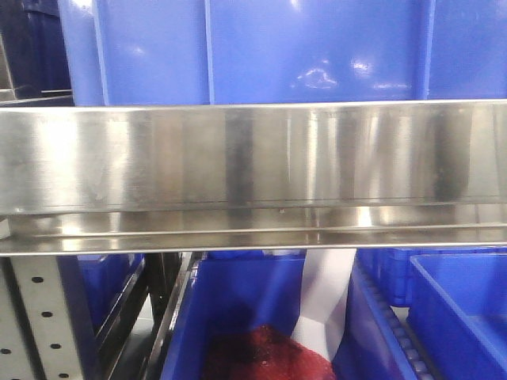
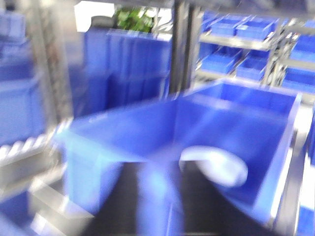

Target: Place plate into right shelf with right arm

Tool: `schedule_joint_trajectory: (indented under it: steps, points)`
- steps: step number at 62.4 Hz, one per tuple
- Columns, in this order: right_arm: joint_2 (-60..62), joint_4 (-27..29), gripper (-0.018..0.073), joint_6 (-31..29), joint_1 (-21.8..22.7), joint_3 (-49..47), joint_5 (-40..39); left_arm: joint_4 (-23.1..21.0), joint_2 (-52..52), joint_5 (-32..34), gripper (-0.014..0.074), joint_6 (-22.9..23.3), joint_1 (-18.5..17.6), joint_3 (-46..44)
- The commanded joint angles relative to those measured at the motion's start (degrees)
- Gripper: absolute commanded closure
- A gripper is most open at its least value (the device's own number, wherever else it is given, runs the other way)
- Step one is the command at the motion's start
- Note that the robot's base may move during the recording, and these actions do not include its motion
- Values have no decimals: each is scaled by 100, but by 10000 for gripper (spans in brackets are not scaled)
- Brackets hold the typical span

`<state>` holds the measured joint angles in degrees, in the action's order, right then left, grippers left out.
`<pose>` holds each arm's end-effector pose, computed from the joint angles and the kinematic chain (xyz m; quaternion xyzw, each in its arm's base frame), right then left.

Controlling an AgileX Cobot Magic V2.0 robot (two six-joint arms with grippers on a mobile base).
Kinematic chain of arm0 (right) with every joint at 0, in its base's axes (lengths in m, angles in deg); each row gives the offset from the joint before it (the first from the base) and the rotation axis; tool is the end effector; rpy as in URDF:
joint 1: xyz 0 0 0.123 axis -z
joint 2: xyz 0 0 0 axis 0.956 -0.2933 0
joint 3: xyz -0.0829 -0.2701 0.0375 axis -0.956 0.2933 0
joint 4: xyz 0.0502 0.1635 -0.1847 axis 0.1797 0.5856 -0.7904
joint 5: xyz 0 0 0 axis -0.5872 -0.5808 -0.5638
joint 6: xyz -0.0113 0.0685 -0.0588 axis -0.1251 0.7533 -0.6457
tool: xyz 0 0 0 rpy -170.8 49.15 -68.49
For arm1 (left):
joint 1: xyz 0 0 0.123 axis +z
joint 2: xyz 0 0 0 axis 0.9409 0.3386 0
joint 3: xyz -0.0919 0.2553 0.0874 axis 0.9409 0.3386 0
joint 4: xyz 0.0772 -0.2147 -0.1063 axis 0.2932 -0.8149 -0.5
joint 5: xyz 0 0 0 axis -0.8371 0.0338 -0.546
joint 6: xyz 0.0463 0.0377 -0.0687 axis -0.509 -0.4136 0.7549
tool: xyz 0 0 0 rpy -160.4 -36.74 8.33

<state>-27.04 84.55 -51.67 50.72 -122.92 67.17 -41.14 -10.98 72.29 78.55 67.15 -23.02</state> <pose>0.0115 0.0259 0.4731 -0.2073 0.6787 0.2137 0.6713 0.0564 -0.0035 0.1921 0.0205 0.7237 -0.0202 0.6895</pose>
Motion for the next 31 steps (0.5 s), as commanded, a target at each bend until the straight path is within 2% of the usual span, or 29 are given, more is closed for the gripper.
schedule_joint_trajectory:
  steps: [1, 13, 31]
  points:
    - [327, 0, 501, 50, 24, 103, -449, -33, -38, 492, 643, 19, 8, 46]
    - [841, -2, 503, 50, 24, 512, -719, -33, -38, 492, 643, 19, 8, 46]
    - [840, -2, 503, 50, 24, 589, -688, -33, -38, 492, 643, 19, 8, 46]
